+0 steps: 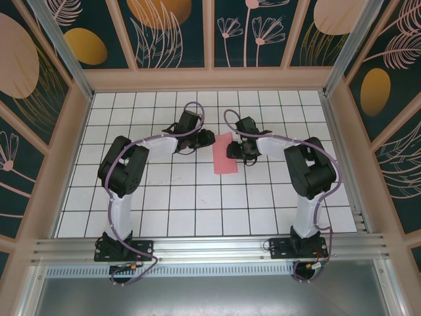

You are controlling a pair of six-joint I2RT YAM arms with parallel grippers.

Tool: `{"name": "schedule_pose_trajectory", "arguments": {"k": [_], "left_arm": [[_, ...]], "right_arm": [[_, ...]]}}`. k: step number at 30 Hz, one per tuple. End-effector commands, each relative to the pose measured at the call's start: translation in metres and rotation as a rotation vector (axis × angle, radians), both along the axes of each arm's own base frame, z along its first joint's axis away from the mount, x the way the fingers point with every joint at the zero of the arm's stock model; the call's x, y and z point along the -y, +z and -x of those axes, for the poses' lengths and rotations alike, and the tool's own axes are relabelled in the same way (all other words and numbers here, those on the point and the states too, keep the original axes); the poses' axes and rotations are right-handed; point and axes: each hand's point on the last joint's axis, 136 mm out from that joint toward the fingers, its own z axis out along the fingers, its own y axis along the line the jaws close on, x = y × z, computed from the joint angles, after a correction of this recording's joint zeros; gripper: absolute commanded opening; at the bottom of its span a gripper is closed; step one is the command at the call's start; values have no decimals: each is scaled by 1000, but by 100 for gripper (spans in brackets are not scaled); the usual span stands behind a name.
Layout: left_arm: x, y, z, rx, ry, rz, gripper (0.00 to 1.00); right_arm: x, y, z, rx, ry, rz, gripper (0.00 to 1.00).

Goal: Fold a paper plane with a square sheet of paper (pick it up from the middle)
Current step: Fold the square sheet of paper in half at the center of the table.

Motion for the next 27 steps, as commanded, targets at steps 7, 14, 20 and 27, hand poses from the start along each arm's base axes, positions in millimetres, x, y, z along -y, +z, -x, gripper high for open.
{"name": "schedule_pose_trajectory", "arguments": {"k": [7, 14, 20, 27], "left_arm": [[15, 6, 6, -1, -44, 105, 33], [19, 0, 9, -20, -63, 127, 32], [22, -7, 11, -36, -74, 131, 29], [25, -14, 13, -53, -84, 130, 27]], "right_arm": [[21, -82, 23, -147, -52, 136, 54], [19, -86, 26, -158, -47, 143, 55], [18, -86, 27, -151, -23, 143, 55], [17, -86, 27, -146, -12, 143, 55]]}}
